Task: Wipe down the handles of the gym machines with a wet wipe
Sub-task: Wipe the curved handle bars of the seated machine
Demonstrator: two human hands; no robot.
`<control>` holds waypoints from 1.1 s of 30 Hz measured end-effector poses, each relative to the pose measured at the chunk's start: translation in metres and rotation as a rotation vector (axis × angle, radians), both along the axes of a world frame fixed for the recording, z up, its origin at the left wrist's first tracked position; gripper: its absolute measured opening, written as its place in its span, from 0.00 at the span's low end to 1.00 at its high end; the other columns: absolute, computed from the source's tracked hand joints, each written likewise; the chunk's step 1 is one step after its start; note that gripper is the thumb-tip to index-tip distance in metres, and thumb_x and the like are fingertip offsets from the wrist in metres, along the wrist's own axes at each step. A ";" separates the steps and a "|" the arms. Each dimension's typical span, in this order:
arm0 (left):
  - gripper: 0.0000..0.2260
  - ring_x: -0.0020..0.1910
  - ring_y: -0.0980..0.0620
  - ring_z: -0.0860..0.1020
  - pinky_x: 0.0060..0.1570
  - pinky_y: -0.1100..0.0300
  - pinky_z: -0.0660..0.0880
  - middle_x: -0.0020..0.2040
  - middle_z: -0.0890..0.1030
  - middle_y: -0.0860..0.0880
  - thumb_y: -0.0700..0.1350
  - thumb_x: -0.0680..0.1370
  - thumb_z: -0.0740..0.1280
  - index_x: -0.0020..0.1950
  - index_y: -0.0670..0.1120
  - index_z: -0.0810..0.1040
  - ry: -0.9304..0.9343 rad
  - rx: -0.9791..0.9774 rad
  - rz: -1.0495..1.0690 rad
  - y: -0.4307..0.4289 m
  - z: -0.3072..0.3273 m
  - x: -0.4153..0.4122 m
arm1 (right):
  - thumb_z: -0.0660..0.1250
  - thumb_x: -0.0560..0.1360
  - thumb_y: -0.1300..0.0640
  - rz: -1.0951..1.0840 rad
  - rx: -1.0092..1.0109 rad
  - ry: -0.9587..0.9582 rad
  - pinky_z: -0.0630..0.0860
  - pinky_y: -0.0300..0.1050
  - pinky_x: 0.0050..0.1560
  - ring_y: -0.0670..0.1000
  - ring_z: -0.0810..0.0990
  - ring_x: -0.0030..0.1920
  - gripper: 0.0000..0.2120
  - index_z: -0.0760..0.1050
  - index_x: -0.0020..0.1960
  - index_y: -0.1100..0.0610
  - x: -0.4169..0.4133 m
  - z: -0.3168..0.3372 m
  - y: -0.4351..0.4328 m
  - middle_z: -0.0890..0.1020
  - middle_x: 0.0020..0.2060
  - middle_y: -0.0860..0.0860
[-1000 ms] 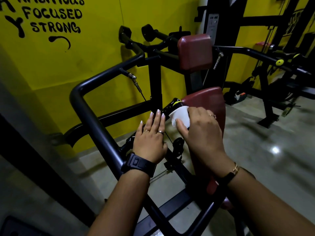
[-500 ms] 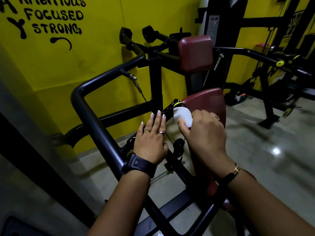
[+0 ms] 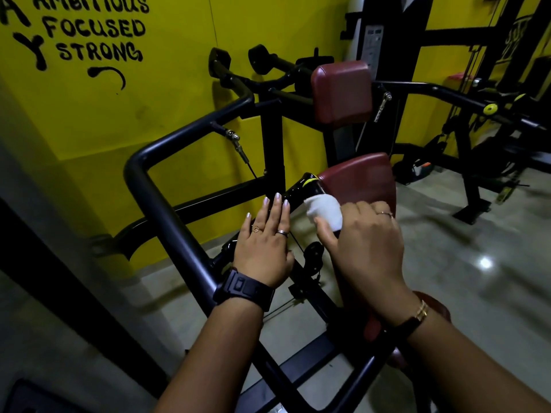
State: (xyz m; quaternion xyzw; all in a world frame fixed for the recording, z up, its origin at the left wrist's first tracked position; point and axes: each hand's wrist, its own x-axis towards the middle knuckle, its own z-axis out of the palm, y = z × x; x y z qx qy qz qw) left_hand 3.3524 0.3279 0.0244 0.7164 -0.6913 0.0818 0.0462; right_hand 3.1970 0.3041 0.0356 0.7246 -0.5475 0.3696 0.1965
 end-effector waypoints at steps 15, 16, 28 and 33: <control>0.37 0.77 0.50 0.33 0.75 0.50 0.38 0.73 0.26 0.51 0.52 0.81 0.56 0.77 0.48 0.31 -0.018 0.003 0.003 0.001 0.001 0.000 | 0.56 0.74 0.39 0.051 0.206 -0.064 0.69 0.48 0.37 0.59 0.75 0.43 0.24 0.78 0.39 0.57 -0.018 -0.004 0.011 0.79 0.33 0.54; 0.37 0.77 0.51 0.33 0.75 0.50 0.38 0.72 0.25 0.52 0.52 0.81 0.56 0.77 0.48 0.31 -0.017 0.001 0.004 0.001 0.000 0.000 | 0.56 0.73 0.41 0.040 0.137 -0.036 0.71 0.48 0.36 0.59 0.76 0.42 0.22 0.79 0.41 0.57 -0.019 -0.010 0.019 0.79 0.34 0.54; 0.37 0.77 0.50 0.33 0.75 0.50 0.39 0.75 0.27 0.51 0.53 0.81 0.57 0.77 0.48 0.31 -0.021 0.003 0.003 0.002 0.001 0.000 | 0.58 0.73 0.38 0.044 0.102 -0.071 0.70 0.48 0.35 0.58 0.76 0.38 0.23 0.76 0.33 0.55 -0.019 -0.014 0.005 0.77 0.29 0.52; 0.37 0.77 0.50 0.33 0.75 0.50 0.38 0.72 0.25 0.52 0.53 0.81 0.56 0.77 0.48 0.31 -0.021 -0.002 0.004 0.001 0.001 0.000 | 0.60 0.72 0.43 0.025 0.069 -0.054 0.74 0.51 0.40 0.59 0.78 0.44 0.22 0.80 0.51 0.60 -0.026 -0.029 0.029 0.81 0.39 0.54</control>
